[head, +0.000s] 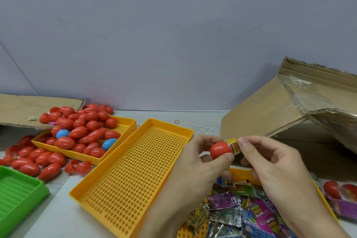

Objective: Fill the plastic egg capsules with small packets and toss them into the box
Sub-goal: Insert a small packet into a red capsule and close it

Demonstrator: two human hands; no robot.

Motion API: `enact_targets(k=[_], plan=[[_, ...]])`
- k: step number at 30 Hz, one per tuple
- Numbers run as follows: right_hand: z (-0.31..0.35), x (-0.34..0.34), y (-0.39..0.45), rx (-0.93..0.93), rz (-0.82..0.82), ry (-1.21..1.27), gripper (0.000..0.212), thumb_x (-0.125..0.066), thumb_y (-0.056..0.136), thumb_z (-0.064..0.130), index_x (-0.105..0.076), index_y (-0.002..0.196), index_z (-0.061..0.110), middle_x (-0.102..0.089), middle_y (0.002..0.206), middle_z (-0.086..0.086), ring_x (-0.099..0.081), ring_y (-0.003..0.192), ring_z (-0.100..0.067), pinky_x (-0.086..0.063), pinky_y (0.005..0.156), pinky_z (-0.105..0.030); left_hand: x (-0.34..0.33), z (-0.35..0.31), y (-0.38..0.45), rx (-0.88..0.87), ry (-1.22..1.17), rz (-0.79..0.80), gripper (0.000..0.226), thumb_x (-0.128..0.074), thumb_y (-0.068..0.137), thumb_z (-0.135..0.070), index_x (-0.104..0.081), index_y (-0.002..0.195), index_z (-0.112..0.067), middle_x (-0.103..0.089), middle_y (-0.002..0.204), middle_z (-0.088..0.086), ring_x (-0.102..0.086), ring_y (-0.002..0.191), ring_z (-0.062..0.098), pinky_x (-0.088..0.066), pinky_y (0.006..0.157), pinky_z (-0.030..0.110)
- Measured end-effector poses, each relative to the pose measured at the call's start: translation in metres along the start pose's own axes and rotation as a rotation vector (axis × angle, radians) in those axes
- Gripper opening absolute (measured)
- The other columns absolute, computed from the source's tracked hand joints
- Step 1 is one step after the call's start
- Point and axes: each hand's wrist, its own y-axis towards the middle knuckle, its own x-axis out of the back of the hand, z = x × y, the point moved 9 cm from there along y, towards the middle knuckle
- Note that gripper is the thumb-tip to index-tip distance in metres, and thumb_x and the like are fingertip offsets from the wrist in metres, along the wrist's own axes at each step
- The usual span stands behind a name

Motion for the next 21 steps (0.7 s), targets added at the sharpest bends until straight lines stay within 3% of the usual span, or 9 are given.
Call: enact_targets(k=[4,8,14,21], plan=[[0.003,-0.002,0.0,0.035,0.009,0.008,0.021,-0.064,0.069,0.05,-0.075,0.084,0.042,-0.075,0.075,0.009,-0.069,0.071,-0.001,-0.047,0.055,-0.01,0.001,-0.001,0.001,-0.042,0.004,-0.037,0.03,-0.081,0.081,-0.017,-0.064,0.106,-0.019,-0.068,0.097,-0.001,-0.073,0.081,0.014,-0.062,0.076,0.032],[0.006,-0.004,0.0,0.047,0.027,-0.012,0.018,-0.065,0.07,0.047,-0.075,0.084,0.044,-0.075,0.08,0.011,-0.07,0.078,-0.001,-0.052,0.062,-0.011,0.001,-0.006,0.001,-0.082,0.09,-0.079,0.021,-0.074,0.087,-0.021,-0.061,0.104,-0.022,-0.066,0.103,0.004,-0.072,0.08,0.014,-0.061,0.072,0.028],[0.008,-0.002,-0.001,0.044,-0.002,-0.024,0.026,-0.062,0.062,0.061,-0.072,0.084,0.054,-0.075,0.081,0.017,-0.068,0.082,0.004,-0.046,0.066,-0.02,0.001,-0.015,-0.001,-0.133,0.136,-0.084,0.032,-0.078,0.083,-0.018,-0.058,0.107,-0.027,-0.067,0.104,-0.007,-0.07,0.09,0.012,-0.06,0.076,0.044],[0.008,-0.001,-0.001,0.016,-0.007,0.029,0.019,-0.065,0.064,0.055,-0.074,0.08,0.051,-0.075,0.075,0.014,-0.065,0.069,0.007,-0.046,0.054,-0.007,-0.003,-0.02,-0.002,-0.184,0.115,-0.047,0.033,-0.082,0.078,-0.006,-0.06,0.099,-0.018,-0.068,0.096,-0.005,-0.071,0.081,0.01,-0.06,0.08,0.034]])
